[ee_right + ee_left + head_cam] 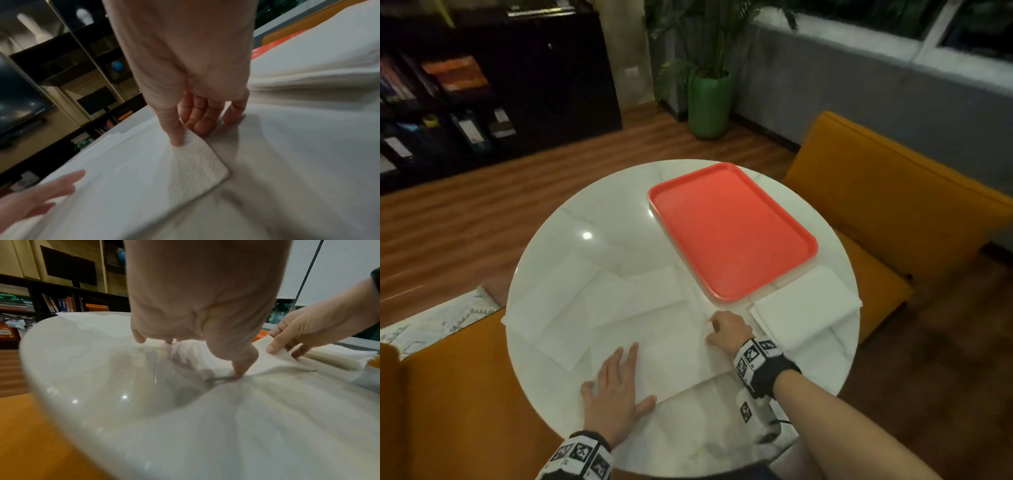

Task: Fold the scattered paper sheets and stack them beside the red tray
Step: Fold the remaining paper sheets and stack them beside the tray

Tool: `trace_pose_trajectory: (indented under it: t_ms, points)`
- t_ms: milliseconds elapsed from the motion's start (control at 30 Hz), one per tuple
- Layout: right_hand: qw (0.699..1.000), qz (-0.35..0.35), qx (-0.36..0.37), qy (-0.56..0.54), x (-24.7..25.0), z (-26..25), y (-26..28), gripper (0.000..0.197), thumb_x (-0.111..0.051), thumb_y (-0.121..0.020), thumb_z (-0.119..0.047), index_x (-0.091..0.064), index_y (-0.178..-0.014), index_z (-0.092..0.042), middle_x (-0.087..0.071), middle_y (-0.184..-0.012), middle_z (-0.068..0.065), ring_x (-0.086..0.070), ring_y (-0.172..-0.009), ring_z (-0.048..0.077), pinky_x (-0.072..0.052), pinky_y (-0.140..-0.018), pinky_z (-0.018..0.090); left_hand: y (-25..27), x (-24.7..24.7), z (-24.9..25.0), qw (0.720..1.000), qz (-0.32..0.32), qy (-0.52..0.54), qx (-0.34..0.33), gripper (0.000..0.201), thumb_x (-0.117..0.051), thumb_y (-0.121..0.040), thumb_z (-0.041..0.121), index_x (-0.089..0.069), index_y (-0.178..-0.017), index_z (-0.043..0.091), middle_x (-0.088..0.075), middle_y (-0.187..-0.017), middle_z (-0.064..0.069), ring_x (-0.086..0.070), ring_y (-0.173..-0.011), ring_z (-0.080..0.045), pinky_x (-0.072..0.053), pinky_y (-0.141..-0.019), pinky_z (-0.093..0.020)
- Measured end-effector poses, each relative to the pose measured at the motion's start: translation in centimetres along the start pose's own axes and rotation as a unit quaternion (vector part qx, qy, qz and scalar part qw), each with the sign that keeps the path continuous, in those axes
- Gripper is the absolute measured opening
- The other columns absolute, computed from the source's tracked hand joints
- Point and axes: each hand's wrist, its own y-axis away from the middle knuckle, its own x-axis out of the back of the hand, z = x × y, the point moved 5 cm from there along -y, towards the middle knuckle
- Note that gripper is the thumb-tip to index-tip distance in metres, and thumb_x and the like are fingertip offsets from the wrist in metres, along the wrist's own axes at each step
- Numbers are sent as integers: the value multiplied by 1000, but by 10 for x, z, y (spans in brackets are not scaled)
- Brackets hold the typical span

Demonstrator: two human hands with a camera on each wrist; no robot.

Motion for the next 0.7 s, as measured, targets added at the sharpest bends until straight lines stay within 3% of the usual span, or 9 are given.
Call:
trace_pose_trajectory:
  t_ms: [67,133,200,267,333,433,533,600,700]
  points:
    - [999,-18,29,-28,6,0,0,24,-60,-81,-14,-43,-64,-16,-43,-68,-3,-47,-76,19,-35,-71,31,-5,6,7,1000,-17,-4,15,110,-56,-80,64,30,-142,36,2,-160,-5,-14,-145,-23,-25,-107,-53]
    - [992,-26,78,-94,21,1,6,17,-63,-80,-16,-50,-70,-10,-44,-69,-1,-47,-71,18,-36,-64,29,-10,18,20,999,-24,2,24,111,-61,-76,62,21,-146,37,10,-158,1,-6,-146,-18,-16,-110,-52]
    - [980,-21,134,-147,44,4,15,15,-64,-78,-20,-60,-83,-8,-48,-73,-2,-49,-71,14,-39,-66,29,-13,35,37,997,16,70,8,95,-62,-70,65,-9,-147,44,-8,-153,9,-15,-142,-11,-14,-110,-49]
    - [966,-3,166,-200,75,13,24,16,-63,-77,-21,-58,-81,-7,-46,-71,-3,-45,-68,11,-37,-66,31,-19,53,54,986,39,162,-21,58,-52,-61,70,-45,-117,53,-41,-130,23,-40,-127,-4,-24,-108,-44]
    - [953,28,171,-247,104,32,32,13,-64,-79,-17,-54,-77,-10,-46,-72,-2,-44,-68,10,-36,-66,30,-26,65,78,943,9,330,-49,35,-55,-64,62,-64,-88,38,-67,-95,16,-61,-97,-4,-44,-93,-40]
    - [953,37,144,-265,130,74,39,11,-67,-83,-18,-57,-85,-14,-57,-78,-3,-55,-72,10,-42,-69,25,-27,82,124,875,-17,477,-75,13,-74,-76,30,-68,-78,18,-70,-82,-9,-63,-75,-13,-48,-72,-28]
    - [959,69,79,-263,137,128,32,25,-65,-84,-20,-50,-71,-6,-49,-68,2,-49,-64,16,-39,-64,32,-28,83,159,846,-35,526,-79,7,-71,-83,7,-70,-87,13,-72,-81,-6,-65,-76,-14,-48,-68,-18]
    - [953,104,43,-283,144,157,28,33,-61,-86,-25,-49,-73,3,-48,-69,6,-47,-66,20,-38,-64,35,-30,75,168,839,-38,540,-59,17,-67,-85,2,-67,-98,12,-71,-77,-6,-67,-72,-15,-47,-65,-12]
    - [943,127,8,-309,163,182,18,32,-56,-91,-19,-56,-90,12,-59,-78,13,-56,-71,25,-44,-66,36,-29,62,164,853,-20,520,-44,22,-62,-86,0,-67,-100,18,-73,-84,-11,-71,-76,-20,-48,-65,-10]
